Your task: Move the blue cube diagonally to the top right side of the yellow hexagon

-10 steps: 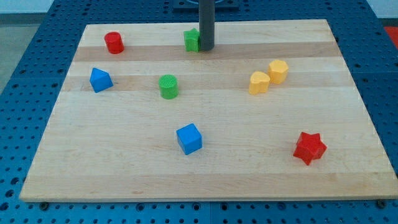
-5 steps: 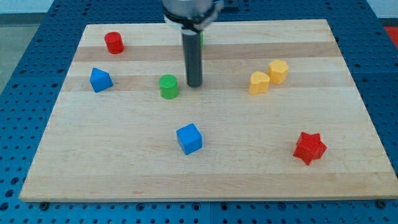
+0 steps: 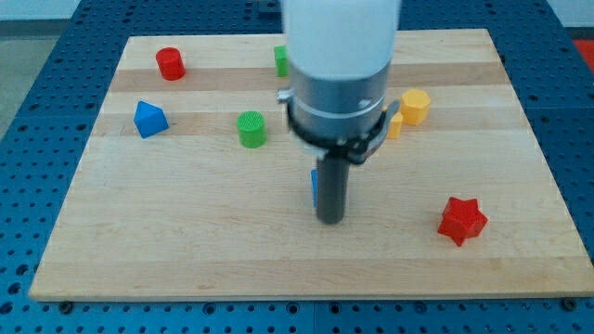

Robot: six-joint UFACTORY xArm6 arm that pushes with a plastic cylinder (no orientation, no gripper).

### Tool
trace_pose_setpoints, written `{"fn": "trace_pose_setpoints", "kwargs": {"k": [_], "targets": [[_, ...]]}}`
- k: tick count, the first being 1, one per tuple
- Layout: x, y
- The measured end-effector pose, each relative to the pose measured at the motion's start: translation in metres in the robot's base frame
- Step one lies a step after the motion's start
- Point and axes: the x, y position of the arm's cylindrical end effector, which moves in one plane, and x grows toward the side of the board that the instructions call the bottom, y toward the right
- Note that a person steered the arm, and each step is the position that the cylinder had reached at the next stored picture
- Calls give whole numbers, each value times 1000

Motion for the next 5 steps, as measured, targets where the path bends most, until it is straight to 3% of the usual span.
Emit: {"fn": "trace_pose_setpoints", "kwargs": {"k": [1,2,3,4,5], "targets": [[-37,23],[-65,-25],[-18,-36],[-56,-83],[-91,-47]]}}
